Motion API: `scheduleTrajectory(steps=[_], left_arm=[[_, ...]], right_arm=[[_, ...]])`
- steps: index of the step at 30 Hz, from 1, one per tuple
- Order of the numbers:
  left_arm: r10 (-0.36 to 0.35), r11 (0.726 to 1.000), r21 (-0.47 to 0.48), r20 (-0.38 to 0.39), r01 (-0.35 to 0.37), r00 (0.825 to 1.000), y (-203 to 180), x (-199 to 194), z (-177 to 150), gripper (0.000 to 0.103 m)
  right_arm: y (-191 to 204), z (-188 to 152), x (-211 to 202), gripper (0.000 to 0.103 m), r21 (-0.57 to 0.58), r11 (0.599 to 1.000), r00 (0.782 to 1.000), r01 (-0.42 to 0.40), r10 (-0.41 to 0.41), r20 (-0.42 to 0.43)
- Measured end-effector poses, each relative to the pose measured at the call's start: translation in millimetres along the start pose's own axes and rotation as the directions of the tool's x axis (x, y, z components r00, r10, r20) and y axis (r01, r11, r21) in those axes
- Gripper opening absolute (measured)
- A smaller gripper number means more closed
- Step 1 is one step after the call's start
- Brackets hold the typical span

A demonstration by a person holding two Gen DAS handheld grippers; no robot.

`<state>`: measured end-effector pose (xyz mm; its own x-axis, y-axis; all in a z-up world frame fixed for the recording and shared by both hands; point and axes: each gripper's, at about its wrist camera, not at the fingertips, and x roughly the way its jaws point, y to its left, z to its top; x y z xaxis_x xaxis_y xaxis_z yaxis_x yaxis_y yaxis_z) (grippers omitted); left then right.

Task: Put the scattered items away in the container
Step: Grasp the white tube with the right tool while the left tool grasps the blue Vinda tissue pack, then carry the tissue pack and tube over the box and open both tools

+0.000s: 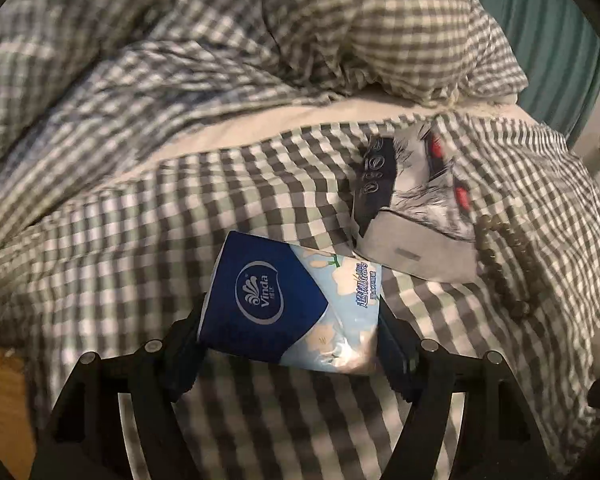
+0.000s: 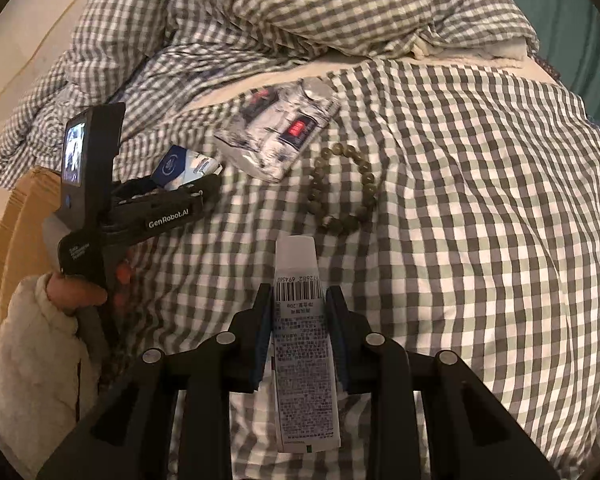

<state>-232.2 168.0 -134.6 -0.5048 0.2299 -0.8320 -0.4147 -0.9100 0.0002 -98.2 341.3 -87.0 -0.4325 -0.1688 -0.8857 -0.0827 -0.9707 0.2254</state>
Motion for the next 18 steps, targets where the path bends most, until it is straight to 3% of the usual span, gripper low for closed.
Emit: scheduleTrajectory(steps=[7, 10, 15, 18], left_arm=[[0.101, 0.995, -0.029, 0.162, -0.097, 0.982, -1.2, -128.5, -11.1, 0.075], [0.102, 0.994, -0.058, 0.213, -0.092, 0.972, 17.7, -184.5, -12.8, 0.075], [0.188, 0.977, -0.147, 0.271, -0.152, 0.944, 93.4, -264.9, -29.6, 0.076], [0.328, 0.938, -0.195, 0.237, -0.286, 0.915, 142.9, -287.3, -52.1, 0.076]], right_arm=[[45.8, 2.6, -39.0, 0.026, -0.066, 0.998, 0.998, -0.019, 0.023, 0.061], [80.9, 4.3, -57.6, 0.026, -0.122, 0.992, 0.995, -0.015, 0.027, 0.095], [158.2, 12.3, -77.1, 0.026, -0.229, 0.971, 0.986, -0.073, 0.104, 0.127], [226.6, 17.9, -80.7, 0.026, -0.358, 0.926, 0.975, -0.119, 0.176, 0.133]])
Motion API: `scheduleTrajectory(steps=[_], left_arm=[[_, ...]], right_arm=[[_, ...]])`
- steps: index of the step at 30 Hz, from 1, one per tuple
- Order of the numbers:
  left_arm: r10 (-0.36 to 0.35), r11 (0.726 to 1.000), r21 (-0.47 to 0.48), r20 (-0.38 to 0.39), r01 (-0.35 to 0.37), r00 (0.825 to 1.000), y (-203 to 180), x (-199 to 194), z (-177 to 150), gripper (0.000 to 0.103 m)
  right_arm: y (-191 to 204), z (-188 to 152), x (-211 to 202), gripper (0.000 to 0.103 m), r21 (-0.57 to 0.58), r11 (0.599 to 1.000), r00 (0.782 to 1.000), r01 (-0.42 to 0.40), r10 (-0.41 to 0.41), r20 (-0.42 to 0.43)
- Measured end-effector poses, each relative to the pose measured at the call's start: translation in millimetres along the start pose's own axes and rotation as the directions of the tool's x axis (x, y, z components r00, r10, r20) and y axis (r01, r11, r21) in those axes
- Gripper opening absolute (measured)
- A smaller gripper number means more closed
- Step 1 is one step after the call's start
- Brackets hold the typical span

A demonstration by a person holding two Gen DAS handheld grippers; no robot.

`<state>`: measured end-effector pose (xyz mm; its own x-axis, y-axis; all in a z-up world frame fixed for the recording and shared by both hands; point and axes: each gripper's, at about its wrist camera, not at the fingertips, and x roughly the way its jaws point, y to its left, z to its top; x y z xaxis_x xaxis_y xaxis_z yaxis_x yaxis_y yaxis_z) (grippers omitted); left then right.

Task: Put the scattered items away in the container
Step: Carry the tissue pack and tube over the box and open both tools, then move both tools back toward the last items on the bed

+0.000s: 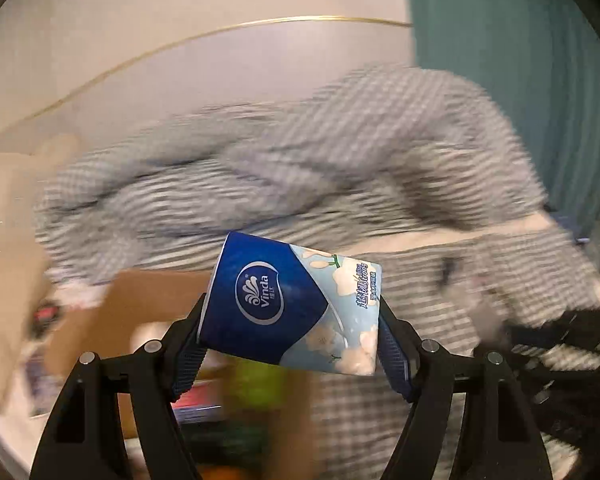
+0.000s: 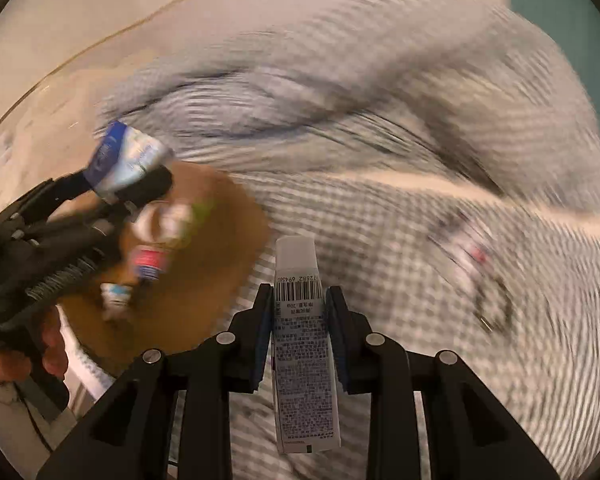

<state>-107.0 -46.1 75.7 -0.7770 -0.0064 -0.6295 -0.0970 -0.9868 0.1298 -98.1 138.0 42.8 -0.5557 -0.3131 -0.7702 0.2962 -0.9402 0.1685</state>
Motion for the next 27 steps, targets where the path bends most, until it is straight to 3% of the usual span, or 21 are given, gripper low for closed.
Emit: scheduleTrajectory(steps=[3, 7, 9, 10, 11, 12, 13, 16, 20, 27], left_arm=[[0.091, 0.994, -0.055, -0.039, -0.093, 0.995, 49.1, 0.1, -17.6, 0.076], [0.163, 0.978, -0.113, -0.098, -0.173, 0.982, 96.7, 12.0, -40.5, 0.077], [0.178, 0.974, -0.118, -0.128, -0.193, 0.976, 104.5, 19.0, -48.9, 0.083], [0.197, 0.971, -0.104, -0.147, -0.213, 0.969, 105.7, 23.3, -52.2, 0.096], [0.247, 0.961, -0.084, -0.161, -0.263, 0.955, 106.7, 27.3, -54.4, 0.103], [0.283, 0.952, -0.072, -0.163, -0.297, 0.945, 108.3, 27.3, -54.9, 0.103], [0.296, 0.948, -0.065, -0.169, -0.311, 0.94, 109.6, 27.1, -55.4, 0.103], [0.248, 0.96, -0.09, -0.174, -0.266, 0.953, 111.3, 27.7, -54.1, 0.103], [0.23, 0.965, -0.091, -0.164, -0.247, 0.959, 100.4, 27.8, -52.7, 0.103], [0.124, 0.986, -0.095, -0.146, -0.139, 0.981, 45.7, 29.1, -47.3, 0.103]], right_arm=[[58.3, 27.5, 20.3, 0.026, -0.073, 0.992, 0.994, -0.105, 0.104, -0.021], [122.8, 53.2, 55.5, 0.026, -0.15, 0.977, 0.987, -0.151, 0.14, -0.08], [139.3, 62.1, 72.1, 0.027, -0.153, 0.98, 0.989, -0.131, 0.117, -0.096], [145.9, 65.1, 78.5, 0.032, -0.155, 0.981, 0.991, -0.115, 0.102, -0.092], [148.2, 66.7, 79.8, 0.059, -0.149, 0.983, 0.992, -0.104, 0.092, -0.085], [148.2, 67.6, 80.6, 0.085, -0.132, 0.987, 0.994, -0.092, 0.083, -0.073], [145.8, 68.3, 75.3, 0.088, -0.108, 0.99, 0.995, -0.095, 0.09, -0.044], [138.8, 71.1, 59.3, 0.088, -0.089, 0.989, 0.993, -0.117, 0.116, -0.011], [127.0, 72.5, 48.8, 0.088, -0.084, 0.994, 0.997, -0.069, 0.07, 0.014], [59.2, 56.6, 22.1, 0.088, -0.005, 1.0, 1.0, 0.017, -0.017, 0.026]])
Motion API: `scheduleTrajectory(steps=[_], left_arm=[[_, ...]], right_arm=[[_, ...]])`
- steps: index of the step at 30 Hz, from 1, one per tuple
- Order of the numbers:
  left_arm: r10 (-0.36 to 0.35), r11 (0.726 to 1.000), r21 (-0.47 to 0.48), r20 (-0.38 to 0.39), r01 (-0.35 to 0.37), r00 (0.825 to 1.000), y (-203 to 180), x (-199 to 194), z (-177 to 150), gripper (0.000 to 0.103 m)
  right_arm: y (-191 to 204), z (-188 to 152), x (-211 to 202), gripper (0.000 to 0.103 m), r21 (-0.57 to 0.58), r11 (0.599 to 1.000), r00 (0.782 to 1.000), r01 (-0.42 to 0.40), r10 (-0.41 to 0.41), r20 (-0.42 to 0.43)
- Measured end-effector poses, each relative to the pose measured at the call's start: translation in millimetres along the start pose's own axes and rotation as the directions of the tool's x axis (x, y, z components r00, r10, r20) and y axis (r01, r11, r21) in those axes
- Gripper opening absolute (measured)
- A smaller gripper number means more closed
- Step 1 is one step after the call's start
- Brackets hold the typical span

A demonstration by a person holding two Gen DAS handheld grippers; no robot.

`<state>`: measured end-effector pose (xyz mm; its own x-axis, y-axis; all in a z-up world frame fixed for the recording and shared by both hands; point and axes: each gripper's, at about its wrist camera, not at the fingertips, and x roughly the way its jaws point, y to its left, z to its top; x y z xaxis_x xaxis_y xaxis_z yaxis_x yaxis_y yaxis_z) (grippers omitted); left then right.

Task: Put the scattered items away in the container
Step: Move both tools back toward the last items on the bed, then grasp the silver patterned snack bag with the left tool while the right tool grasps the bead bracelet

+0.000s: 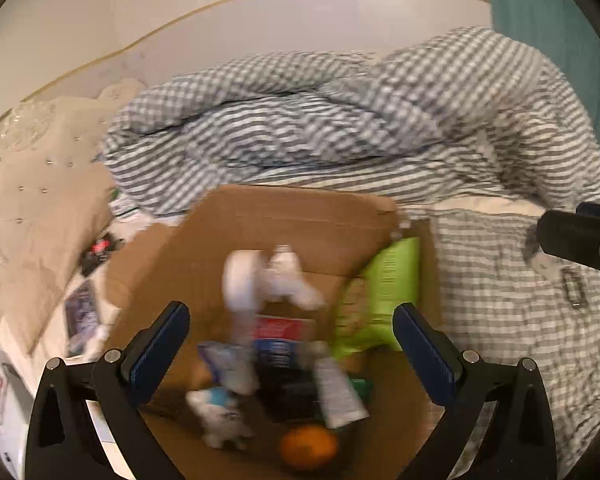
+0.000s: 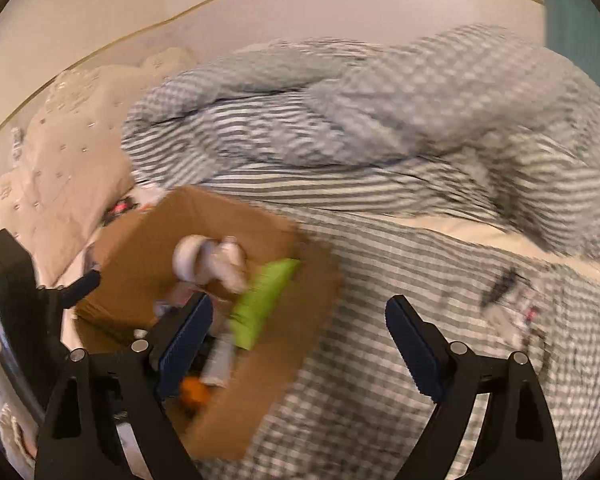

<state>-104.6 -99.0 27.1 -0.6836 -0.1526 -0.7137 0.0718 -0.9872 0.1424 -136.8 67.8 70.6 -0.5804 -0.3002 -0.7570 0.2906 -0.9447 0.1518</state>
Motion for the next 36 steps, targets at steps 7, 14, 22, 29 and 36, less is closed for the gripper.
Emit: scheduleTrajectory(steps=[7, 14, 22, 29, 36], left_arm=[[-0.203, 0.979, 0.035, -0.003, 0.203, 0.979, -99.4, 2.6, 10.0, 0.103], [-0.331, 0.929, 0.144, -0.081, 0.339, 0.94, -229.9, 32.0, 9.5, 0.103], [-0.298, 0.925, 0.224, -0.069, 0.306, 0.952, -330.5, 80.1, 20.9, 0.103], [-0.277, 0.93, 0.222, -0.106, 0.294, 0.955, -376.4, 140.9, 14.5, 0.103], [-0.337, 0.9, 0.236, -0.158, 0.367, 0.928, -396.9, 179.4, 4.7, 0.092]], right_arm=[[-139.0, -37.6, -39.7, 0.088, 0.148, 0.965, 0.976, 0.216, -0.214, -0.033], [-263.7, -95.8, -62.5, 0.088, 0.327, 0.883, 0.941, 0.338, -0.322, -0.104], [-320.9, -127.3, -40.3, 0.088, 0.351, 0.85, 0.919, 0.394, -0.352, -0.179], [-337.0, -148.2, -15.8, 0.088, 0.36, 0.861, 0.931, 0.358, -0.301, -0.206], [-349.0, -160.2, 3.2, 0.088, 0.359, 0.859, 0.925, 0.365, -0.292, -0.244]])
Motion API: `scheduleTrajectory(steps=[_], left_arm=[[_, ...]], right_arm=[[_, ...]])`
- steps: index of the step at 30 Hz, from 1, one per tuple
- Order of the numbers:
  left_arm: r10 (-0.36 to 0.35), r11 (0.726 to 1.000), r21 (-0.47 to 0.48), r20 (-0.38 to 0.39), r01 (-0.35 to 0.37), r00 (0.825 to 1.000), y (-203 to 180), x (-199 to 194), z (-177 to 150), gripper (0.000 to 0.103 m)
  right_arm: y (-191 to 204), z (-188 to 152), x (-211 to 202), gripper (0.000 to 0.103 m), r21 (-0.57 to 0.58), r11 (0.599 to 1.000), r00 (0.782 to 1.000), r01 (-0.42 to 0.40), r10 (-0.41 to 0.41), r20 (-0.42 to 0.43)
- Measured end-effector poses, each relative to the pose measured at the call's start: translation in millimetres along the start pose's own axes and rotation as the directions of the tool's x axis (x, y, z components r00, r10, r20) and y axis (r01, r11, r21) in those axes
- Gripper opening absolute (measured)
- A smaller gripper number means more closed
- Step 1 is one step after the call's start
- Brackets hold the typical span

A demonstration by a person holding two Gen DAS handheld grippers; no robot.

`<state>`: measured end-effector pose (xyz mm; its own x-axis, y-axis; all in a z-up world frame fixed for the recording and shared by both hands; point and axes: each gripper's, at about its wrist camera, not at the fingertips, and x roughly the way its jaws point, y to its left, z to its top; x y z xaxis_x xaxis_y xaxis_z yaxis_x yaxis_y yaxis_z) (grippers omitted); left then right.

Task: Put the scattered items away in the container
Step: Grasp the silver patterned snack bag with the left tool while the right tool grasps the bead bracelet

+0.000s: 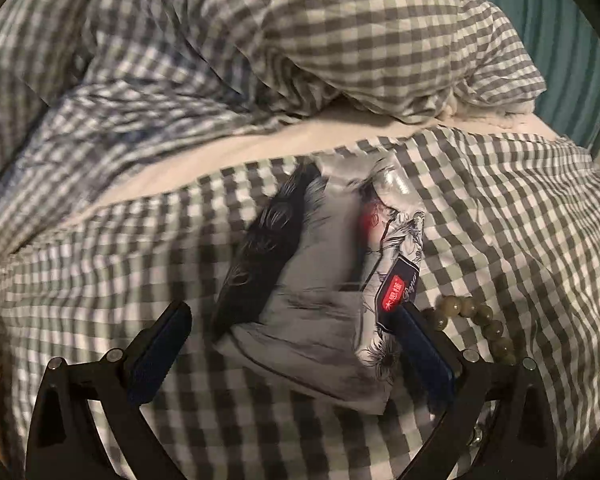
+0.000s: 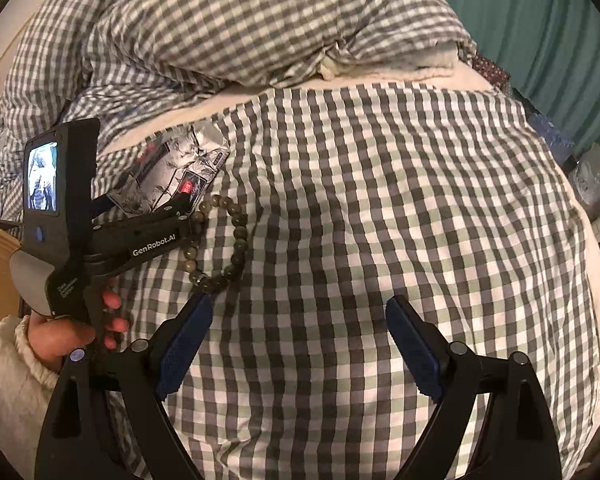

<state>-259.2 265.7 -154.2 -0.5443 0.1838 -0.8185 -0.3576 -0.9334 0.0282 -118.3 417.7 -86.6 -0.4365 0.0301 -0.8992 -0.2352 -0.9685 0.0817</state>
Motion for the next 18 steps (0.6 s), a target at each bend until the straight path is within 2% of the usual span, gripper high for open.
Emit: scheduleTrajectory(steps=[1, 2, 4, 6, 9, 14, 18], left_arm=[[-0.064, 0.998, 0.001, 0.002, 0.064, 0.998, 2.0, -1.4, -0.6, 0.056], [-0.093, 0.996, 0.006, 0.008, 0.093, 0.996, 3.2, -4.9, -0.1, 0.043], [-0.049, 0.998, 0.028, 0.035, 0.048, 0.998, 4.7, -20.7, 2.5, 0.026], [-0.009, 0.999, 0.031, 0.076, 0.007, 0.997, 10.5, -45.6, 4.3, 0.026], [-0.008, 1.0, -0.007, 0.118, 0.009, 0.993, 26.5, -80.9, 5.3, 0.026], [0.019, 0.995, -0.103, 0.126, -0.006, 0.992, 64.9, -113.4, 4.9, 0.026], [0.022, 0.988, -0.154, 0.13, -0.002, 0.991, 89.6, -131.2, -2.4, 0.026]], right_arm=[[0.0, 0.7, 2.5, 0.088, 0.004, 1.0, 1.0, 0.002, -0.002, -0.004], [0.5, 1.7, 4.2, 0.088, 0.007, 1.0, 1.0, 0.002, -0.002, -0.006], [4.4, 3.0, 7.2, 0.088, 0.007, 1.0, 1.0, 0.0, 0.0, -0.01], [13.0, 3.5, 9.1, 0.088, -0.012, 1.0, 1.0, 0.007, -0.007, -0.007], [28.1, 4.7, 12.7, 0.088, -0.046, 0.999, 1.0, 0.008, -0.008, -0.002], [61.3, 4.3, 17.3, 0.088, -0.099, 0.995, 1.0, -0.027, 0.026, -0.006], [78.5, 8.7, 45.6, 0.088, -0.101, 0.995, 0.998, 0.014, -0.02, -0.056]])
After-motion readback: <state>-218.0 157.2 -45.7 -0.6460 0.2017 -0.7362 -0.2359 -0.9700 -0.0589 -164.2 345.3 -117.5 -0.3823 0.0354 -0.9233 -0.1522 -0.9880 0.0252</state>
